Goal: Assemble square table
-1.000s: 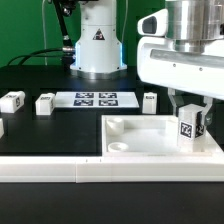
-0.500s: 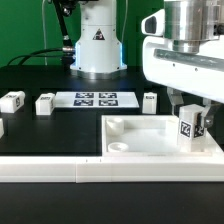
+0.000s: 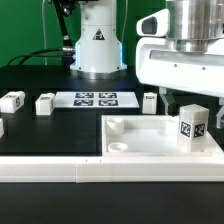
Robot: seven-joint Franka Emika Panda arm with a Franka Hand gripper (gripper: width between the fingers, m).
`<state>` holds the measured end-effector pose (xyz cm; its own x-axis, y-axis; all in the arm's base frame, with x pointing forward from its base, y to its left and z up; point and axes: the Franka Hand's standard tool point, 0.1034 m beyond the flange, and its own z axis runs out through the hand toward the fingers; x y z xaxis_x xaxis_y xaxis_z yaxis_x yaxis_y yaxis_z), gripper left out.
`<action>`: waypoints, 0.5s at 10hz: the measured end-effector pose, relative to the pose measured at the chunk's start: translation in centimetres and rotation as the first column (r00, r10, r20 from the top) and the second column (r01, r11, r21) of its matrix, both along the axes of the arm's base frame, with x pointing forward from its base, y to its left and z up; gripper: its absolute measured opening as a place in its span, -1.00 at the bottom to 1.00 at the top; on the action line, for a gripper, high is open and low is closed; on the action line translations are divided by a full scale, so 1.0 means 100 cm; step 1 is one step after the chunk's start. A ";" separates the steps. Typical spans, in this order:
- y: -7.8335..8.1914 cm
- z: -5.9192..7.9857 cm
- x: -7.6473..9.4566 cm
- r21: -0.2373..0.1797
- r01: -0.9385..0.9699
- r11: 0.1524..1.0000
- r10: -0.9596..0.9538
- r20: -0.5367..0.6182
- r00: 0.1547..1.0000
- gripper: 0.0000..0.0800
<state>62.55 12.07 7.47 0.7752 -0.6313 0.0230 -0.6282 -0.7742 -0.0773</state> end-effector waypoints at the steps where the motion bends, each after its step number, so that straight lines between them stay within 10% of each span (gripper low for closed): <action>1: 0.001 0.000 0.000 -0.007 -0.117 0.993 0.117 0.004 0.993 0.62; 5: 0.003 -0.002 -0.002 -0.029 -0.458 0.888 0.459 0.007 0.889 0.62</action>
Offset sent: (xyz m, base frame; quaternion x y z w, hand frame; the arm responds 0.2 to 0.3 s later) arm -0.0043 0.0138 -0.0024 0.0012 -0.0304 -0.2752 0.9609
